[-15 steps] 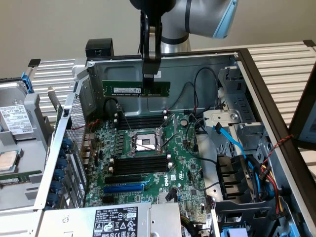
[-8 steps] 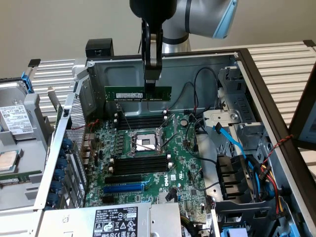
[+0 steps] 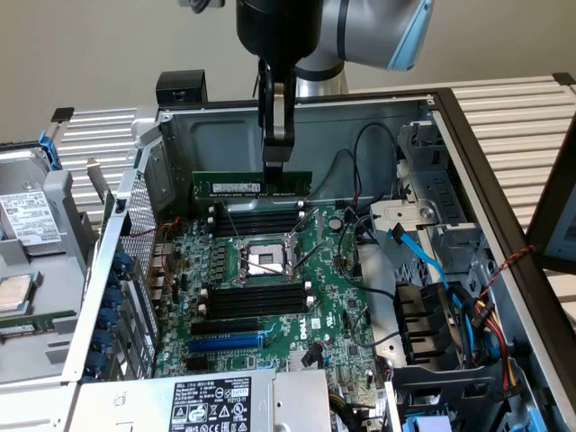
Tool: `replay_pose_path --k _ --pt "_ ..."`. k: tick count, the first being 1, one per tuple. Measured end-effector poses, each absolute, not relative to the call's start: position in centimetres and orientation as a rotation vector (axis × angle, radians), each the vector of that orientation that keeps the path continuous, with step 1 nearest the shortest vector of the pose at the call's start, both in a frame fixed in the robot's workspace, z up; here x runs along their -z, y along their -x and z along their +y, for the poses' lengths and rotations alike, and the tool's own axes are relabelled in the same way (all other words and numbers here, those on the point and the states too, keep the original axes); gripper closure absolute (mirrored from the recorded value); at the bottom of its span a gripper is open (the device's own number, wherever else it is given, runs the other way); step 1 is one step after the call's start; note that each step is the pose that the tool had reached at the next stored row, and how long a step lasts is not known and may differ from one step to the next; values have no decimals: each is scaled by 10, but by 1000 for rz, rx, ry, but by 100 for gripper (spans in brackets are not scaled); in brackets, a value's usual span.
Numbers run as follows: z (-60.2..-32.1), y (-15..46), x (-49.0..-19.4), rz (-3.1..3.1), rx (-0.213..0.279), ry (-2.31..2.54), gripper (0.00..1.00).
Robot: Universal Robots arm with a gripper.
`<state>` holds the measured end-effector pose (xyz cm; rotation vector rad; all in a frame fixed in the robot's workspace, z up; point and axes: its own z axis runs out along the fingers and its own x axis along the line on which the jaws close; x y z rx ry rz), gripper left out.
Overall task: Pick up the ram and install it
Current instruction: 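Insert the ram into the slot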
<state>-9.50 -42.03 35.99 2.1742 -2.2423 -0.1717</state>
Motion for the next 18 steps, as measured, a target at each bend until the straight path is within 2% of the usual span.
replay_pose_path --k 18 --pt "-417 95 -327 -2260 168 -2159 87"
